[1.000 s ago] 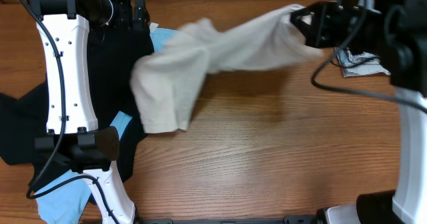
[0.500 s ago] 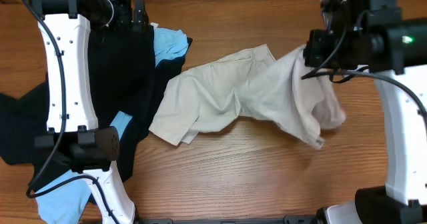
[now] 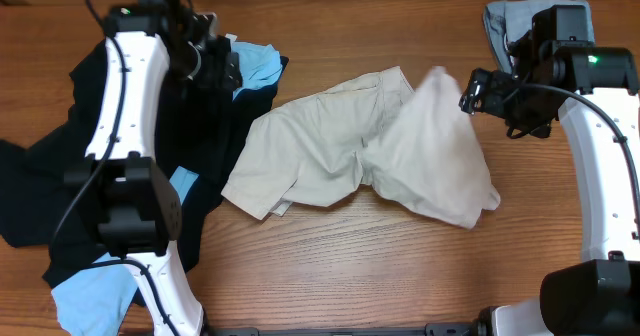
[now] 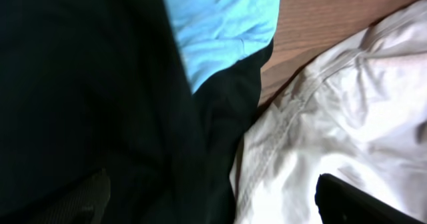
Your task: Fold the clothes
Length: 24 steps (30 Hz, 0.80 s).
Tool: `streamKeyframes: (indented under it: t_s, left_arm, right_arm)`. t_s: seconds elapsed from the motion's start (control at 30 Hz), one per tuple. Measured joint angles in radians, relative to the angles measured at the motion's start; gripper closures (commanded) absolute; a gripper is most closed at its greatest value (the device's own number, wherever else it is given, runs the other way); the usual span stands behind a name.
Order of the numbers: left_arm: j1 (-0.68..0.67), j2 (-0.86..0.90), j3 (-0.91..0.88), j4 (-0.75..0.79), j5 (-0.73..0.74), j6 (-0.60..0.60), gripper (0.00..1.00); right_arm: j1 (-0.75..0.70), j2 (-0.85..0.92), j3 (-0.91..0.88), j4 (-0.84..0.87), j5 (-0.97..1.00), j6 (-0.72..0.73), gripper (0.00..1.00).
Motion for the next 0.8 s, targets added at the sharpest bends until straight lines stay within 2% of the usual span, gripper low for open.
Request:
streamKeyframes:
  t_s: [0.03, 0.1, 0.17, 0.2, 0.27, 0.33, 0.4, 0.6, 0.8]
  left_arm:
    - [-0.007, 0.000, -0.038, 0.042, 0.000, 0.004, 0.03]
    - [-0.021, 0.000, -0.105, 0.113, 0.000, 0.007, 0.15]
    - [-0.033, 0.000, -0.166, 0.181, 0.000, 0.010, 0.43]
    - [-0.037, 0.000, -0.194, 0.215, 0.000, 0.006, 0.59]
    - [-0.042, 0.000, -0.241, 0.271, 0.000, 0.001, 0.79]
    - [-0.043, 0.000, -0.278, 0.319, 0.000, -0.002, 0.91]
    - [-0.043, 0.000, -0.314, 0.370, 0.000, -0.023, 0.96]
    - [-0.045, 0.000, -0.417, 0.498, 0.000, -0.045, 0.96]
    - [-0.058, 0.000, -0.481, 0.547, 0.001, -0.045, 0.96]
  right_arm:
    - [-0.001, 0.000, 0.000, 0.002, 0.001, 0.000, 0.00]
    - [0.000, 0.000, 0.000, 0.005, 0.000, 0.000, 0.00]
    - [0.000, 0.000, 0.000, 0.008, 0.000, 0.000, 0.00]
    - [0.000, 0.000, 0.000, 0.011, 0.001, 0.000, 0.00]
    - [0.000, 0.000, 0.000, 0.011, 0.001, 0.000, 0.00]
    - [0.000, 0.000, 0.000, 0.011, 0.001, 0.000, 0.00]
    - [0.000, 0.000, 0.000, 0.014, 0.001, 0.000, 0.00]
    - [0.000, 0.000, -0.001, 0.028, 0.001, 0.000, 0.00]
    - [0.000, 0.000, -0.001, 0.033, 0.001, 0.000, 0.00]
